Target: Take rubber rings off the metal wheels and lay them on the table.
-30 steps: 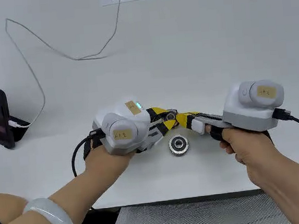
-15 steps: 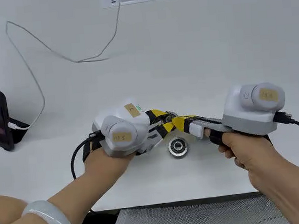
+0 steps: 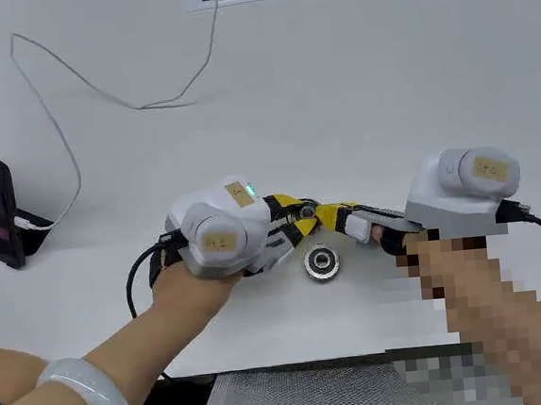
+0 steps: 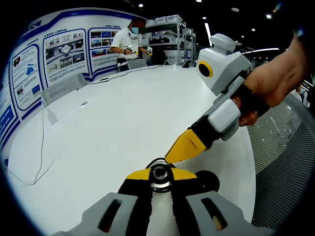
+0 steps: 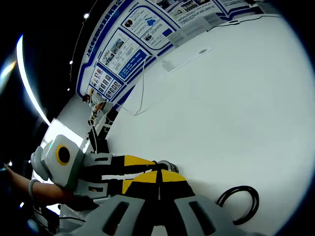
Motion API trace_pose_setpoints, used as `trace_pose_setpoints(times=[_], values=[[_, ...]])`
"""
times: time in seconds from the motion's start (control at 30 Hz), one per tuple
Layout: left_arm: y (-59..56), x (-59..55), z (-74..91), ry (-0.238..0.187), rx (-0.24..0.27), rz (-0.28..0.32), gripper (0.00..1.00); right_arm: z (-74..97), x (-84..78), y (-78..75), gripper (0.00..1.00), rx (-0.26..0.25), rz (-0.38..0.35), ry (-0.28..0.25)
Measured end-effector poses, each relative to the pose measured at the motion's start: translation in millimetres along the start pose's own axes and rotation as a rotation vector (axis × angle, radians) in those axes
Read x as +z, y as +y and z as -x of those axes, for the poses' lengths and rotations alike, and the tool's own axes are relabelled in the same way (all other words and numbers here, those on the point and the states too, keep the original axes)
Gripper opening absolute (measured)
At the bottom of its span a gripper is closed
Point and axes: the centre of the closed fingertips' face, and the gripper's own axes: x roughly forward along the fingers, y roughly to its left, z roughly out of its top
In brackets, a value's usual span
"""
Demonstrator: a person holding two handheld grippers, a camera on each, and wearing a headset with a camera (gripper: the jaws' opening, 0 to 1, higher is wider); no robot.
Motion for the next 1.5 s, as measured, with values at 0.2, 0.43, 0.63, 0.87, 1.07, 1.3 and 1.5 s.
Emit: trace_pose_setpoints(times=[0.2, 0.43, 0.63, 0.87, 1.07, 1.3, 1.5], values=[[-4.1, 5.5, 4.6, -0.022, -0.006, -0.026, 0.19, -0.9, 0.6, 1.2, 0.01, -0.002, -0.01, -0.001], [-6.8, 14.8, 16.3, -0.087, -0.004, -0.061, 0.19, 0.6, 0.5, 1.5, 0.01, -0.01, -0.006, 0.001], [-6.8, 20.0, 27.9, -0.127, 0.006, -0.069, 0.19, 3.0, 2.0, 1.3, 0.01, -0.016, -0.001, -0.002], [-3.0, 8.3, 35.2, -0.112, 0.027, -0.05, 0.23, 12.0, 3.0, -0.8, 0.01, -0.032, 0.022, 0.003], [0.1, 2.1, 39.3, -0.101, 0.043, -0.034, 0.29, 19.6, 2.7, -4.0, 0.01, -0.045, 0.023, 0.004], [5.9, -3.4, 46.7, -0.102, 0.065, -0.017, 0.35, 33.3, 4.9, -4.8, 0.01, -0.062, 0.041, 0.001], [10.0, -13.9, 52.9, -0.085, 0.081, -0.004, 0.37, 57.7, 2.3, -23.8, 0.01, -0.15, 0.143, 0.04]])
